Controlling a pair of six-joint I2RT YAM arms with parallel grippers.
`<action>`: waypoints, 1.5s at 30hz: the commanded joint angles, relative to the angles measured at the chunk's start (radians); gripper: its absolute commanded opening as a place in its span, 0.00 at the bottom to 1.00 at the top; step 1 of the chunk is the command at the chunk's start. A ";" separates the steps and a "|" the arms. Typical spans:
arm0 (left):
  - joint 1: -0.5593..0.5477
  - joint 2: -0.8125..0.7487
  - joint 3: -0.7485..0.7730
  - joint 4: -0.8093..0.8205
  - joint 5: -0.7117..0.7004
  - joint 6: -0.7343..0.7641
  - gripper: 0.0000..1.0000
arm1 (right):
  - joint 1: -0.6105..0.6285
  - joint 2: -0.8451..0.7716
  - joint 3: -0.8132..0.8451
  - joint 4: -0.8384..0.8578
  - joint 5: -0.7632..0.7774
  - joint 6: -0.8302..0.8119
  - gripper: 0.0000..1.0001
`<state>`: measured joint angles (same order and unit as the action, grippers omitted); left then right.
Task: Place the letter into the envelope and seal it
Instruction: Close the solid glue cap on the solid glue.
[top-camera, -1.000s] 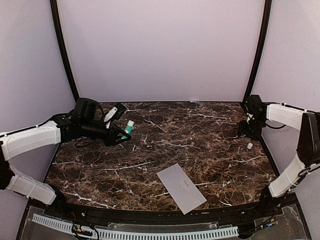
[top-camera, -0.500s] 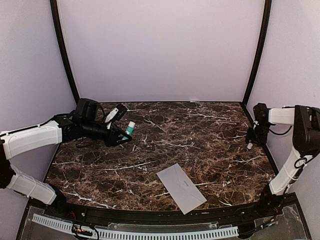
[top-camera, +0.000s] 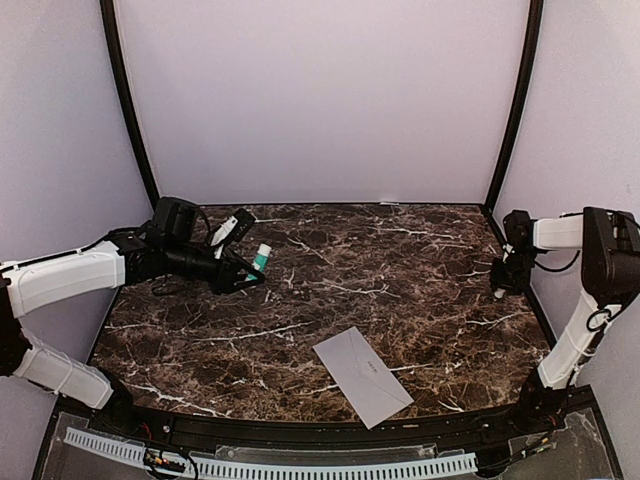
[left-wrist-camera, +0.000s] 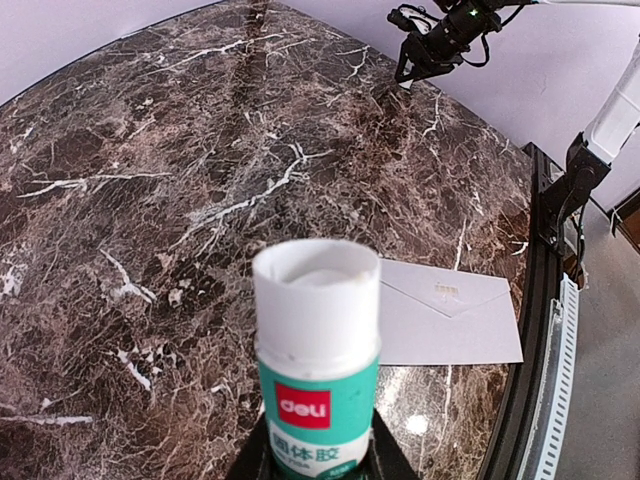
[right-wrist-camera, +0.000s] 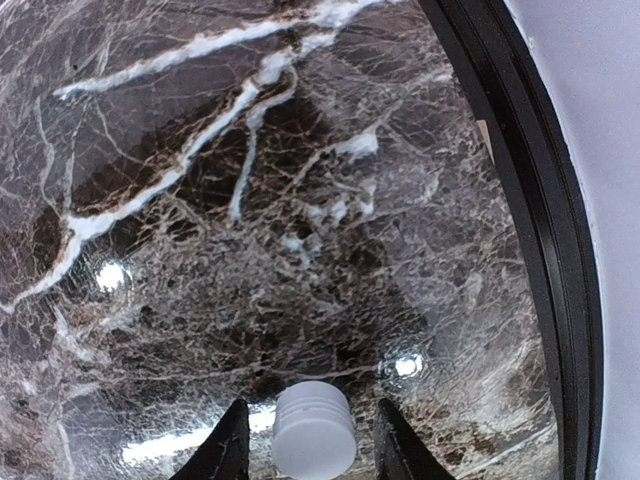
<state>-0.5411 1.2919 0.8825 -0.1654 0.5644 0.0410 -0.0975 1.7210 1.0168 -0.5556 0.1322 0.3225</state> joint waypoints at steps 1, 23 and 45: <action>0.006 -0.001 -0.001 0.016 0.017 0.013 0.00 | 0.002 0.013 -0.006 0.018 0.012 0.000 0.37; -0.078 -0.026 -0.031 0.062 0.129 0.013 0.00 | 0.084 -0.184 0.089 -0.109 -0.181 -0.045 0.00; -0.355 -0.008 -0.042 0.021 0.017 0.096 0.00 | 0.994 -0.352 0.115 0.305 -0.670 0.409 0.00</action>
<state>-0.8814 1.3060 0.8448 -0.1440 0.5774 0.1188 0.8154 1.3163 1.0901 -0.3790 -0.5190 0.6590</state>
